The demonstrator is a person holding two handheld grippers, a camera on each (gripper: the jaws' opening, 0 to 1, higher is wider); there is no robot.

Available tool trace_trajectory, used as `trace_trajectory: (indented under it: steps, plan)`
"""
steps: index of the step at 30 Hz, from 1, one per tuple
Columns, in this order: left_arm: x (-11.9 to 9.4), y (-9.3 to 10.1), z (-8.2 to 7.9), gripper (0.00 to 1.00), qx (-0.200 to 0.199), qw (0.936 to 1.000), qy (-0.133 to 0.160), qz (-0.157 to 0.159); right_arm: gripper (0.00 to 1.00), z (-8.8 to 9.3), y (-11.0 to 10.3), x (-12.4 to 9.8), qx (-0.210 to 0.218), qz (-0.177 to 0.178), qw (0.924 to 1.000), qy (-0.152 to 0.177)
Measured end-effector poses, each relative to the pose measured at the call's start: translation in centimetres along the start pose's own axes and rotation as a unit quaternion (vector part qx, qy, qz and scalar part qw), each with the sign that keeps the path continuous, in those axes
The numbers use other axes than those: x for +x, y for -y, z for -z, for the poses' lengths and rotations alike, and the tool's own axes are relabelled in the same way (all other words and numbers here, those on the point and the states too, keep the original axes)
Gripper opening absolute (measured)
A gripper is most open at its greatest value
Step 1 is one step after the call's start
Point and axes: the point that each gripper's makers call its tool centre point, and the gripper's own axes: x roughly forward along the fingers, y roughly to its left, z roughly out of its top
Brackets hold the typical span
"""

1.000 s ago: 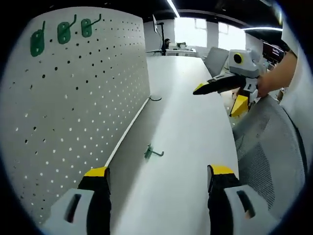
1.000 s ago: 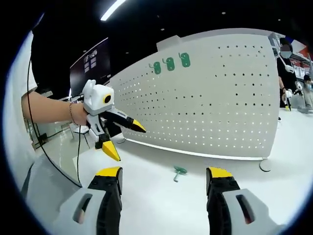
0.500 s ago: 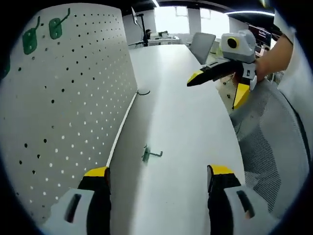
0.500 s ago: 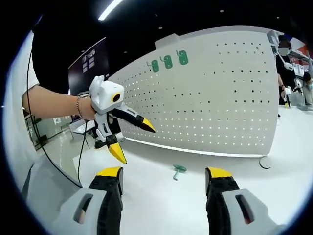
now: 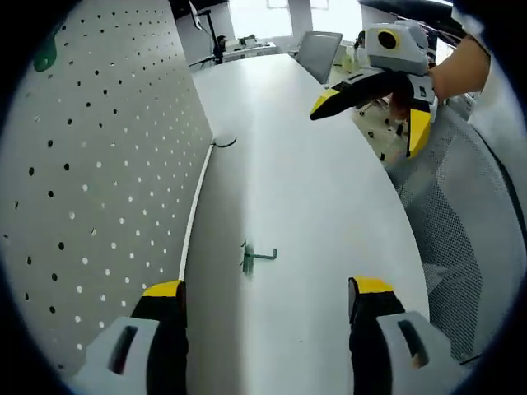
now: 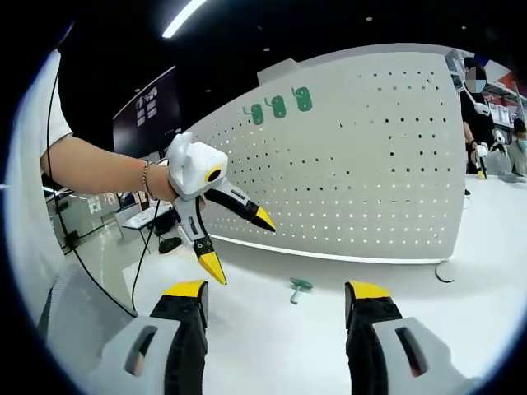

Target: Insert the hook assembly into the mounting plate slot until the hook locks in place.

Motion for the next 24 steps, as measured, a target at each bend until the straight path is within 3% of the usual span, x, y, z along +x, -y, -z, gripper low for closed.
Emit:
trace_trajectory:
  steps: [13, 24]
  plan:
    - [2.1, -0.4, 0.6, 0.82, 0.029, 0.999, -0.027, 0.023, 0.65, 0.1, 0.4, -0.1, 0.007, 0.006, 1.0, 0.001]
    - [3.9, -1.0, 0.3, 0.79, 0.047, 0.998, -0.027, 0.032, 0.64, 0.6, 0.5, 0.0, 0.007, 0.007, 0.9999, -0.008]
